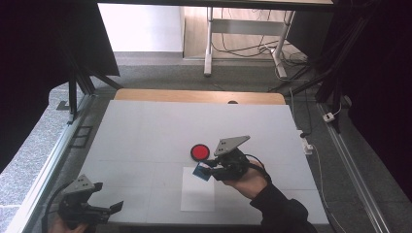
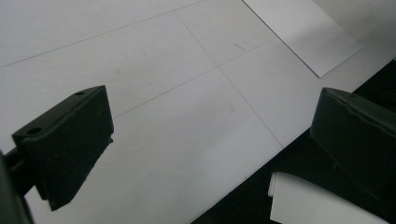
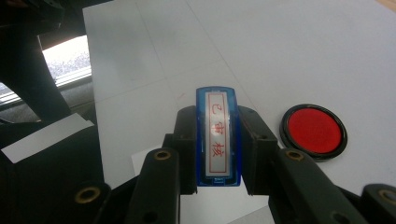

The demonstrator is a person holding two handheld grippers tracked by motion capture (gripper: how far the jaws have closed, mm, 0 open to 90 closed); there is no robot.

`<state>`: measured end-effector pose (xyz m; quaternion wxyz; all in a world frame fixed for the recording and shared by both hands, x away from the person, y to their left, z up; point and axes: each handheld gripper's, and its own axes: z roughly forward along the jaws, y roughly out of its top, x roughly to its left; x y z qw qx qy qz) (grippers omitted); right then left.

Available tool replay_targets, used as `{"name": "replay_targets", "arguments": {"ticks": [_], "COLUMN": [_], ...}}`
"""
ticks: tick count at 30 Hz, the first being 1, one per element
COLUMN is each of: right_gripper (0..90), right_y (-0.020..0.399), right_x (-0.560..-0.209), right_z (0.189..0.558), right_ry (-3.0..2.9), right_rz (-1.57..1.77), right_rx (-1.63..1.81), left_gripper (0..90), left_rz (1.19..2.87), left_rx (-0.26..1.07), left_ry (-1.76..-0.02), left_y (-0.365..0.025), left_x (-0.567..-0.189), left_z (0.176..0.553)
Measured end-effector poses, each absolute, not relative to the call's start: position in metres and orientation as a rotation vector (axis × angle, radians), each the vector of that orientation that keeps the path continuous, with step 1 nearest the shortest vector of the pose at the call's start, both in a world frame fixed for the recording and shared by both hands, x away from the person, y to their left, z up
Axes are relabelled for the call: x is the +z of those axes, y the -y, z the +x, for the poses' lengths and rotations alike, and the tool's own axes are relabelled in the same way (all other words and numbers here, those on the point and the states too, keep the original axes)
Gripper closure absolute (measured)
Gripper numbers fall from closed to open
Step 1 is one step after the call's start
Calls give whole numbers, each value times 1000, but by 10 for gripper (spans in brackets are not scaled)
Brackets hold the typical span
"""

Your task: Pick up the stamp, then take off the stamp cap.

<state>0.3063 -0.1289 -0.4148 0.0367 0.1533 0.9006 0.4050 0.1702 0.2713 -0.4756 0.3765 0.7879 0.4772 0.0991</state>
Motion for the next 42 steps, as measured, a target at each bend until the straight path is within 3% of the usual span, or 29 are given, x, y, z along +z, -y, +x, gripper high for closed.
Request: {"name": "replay_targets", "arguments": {"ticks": [21,29,42], "right_gripper": [709,709,709], "right_y": [131,131,133], "right_x": [-414,-414,-410], "right_z": [306,306,305], "right_ry": [-2765,-2770,-2768], "right_rz": [441,435,420], "right_rx": [1239,1247,1262], "left_gripper": [0,0,0], "left_rz": [1995,2000,2028], "left_rx": [231,163,173], "left_ry": [-1207,-1100,-927], "left_y": [-272,-266,-248], "left_x": [-474,-470,-469], "left_z": [171,176,190]}}
